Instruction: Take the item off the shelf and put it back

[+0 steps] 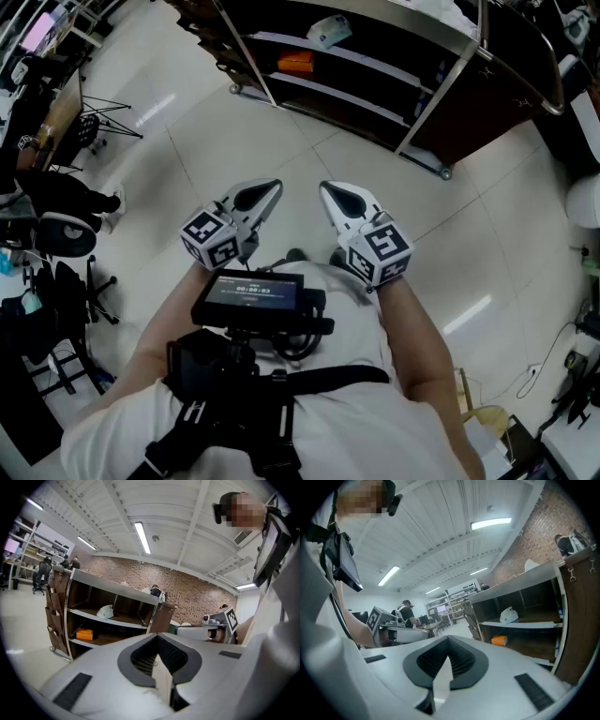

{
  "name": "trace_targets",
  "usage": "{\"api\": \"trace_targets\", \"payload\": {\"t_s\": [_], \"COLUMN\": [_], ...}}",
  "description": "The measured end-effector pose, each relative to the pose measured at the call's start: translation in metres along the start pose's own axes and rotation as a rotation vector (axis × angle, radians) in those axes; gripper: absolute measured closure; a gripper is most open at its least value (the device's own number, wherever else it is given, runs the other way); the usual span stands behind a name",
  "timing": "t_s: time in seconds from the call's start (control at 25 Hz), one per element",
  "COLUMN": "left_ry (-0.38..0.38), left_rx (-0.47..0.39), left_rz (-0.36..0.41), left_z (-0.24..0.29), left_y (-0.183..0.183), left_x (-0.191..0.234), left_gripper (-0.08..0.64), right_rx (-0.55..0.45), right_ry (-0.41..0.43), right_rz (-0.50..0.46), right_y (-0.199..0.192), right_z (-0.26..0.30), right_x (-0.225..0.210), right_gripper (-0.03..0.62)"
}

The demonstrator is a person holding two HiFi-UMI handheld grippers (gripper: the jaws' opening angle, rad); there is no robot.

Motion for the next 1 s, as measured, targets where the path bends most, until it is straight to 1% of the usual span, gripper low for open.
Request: {"api": "trace_targets", "payload": {"t_s": [0.32, 0.6, 0.76, 0.84, 1.0], "left_ry": [0.031, 0.064, 0.072, 0.069, 0.034], "left_rx": [0.009, 0.023, 0.019, 0.012, -0.001], "left_rz": [-0.010, -0.002, -0.015, -0.008, -0.006], "left_z": [0.029, 0.037, 0.040, 0.042, 0.043], "left_y": [0.009, 0.018, 0.022, 0.023, 0.024], "left_x": [-0.008, -0.011, 0.002, 0.013, 0.042], "left_gripper": [0.551, 0.551, 0.551, 0.551, 0.551], "right_rx": [-0.022, -0.024, -0.011, 0.000, 0.023], "right_ry": [0.026, 0.065, 0.069, 0.060, 0.030], "right_rz": [0.013, 0.032, 0.033, 0.028, 0.014], "right_y": [0.003, 0.002, 0.006, 0.007, 0.014], "right_z": [-0.011, -0.008, 0.004, 0.014, 0.040], "right_x": [-0.029, -0.042, -0.050, -0.055, -0.058], "right_gripper": [0.584, 0.584, 0.584, 0.584, 0.584]}}
Point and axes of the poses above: the fingertips, and each gripper's own axes: z forward along the fingers, x to its left, y out of its top, the point moved 8 cm from there along -z, backward along the fingers, and after that the axes turned 7 degrees about x, right-handed, at the moved point
